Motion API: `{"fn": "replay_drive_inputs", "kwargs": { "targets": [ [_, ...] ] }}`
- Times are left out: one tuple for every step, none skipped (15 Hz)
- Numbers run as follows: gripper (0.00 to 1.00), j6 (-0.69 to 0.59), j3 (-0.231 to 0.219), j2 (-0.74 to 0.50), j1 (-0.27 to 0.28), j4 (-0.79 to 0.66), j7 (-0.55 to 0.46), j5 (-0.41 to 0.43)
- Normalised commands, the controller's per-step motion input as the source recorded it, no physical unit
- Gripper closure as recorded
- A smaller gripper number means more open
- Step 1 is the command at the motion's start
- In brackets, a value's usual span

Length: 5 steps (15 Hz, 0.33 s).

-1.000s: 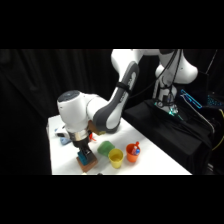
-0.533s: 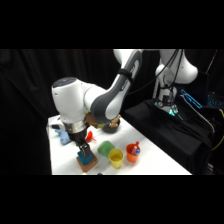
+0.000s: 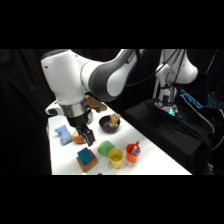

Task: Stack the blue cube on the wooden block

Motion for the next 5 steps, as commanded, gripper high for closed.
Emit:
{"fn": "replay_drive_inputs", "kwargs": {
  "targets": [
    [0.00,-0.26,0.057,-0.41,-0.028,-0.29,-0.14,0.050],
    [0.00,-0.29,0.055,-0.43,-0.028,-0.31,-0.10,0.077],
    [0.00,-0.28,0.049,-0.44,-0.022,-0.32,-0.08,0.077],
    [0.00,-0.20,0.042,-0.47,-0.016,-0.36,-0.06,0.069],
    [0.00,-0.14,0.049,-0.48,-0.024,-0.38,-0.08,0.088]
  ]
}}
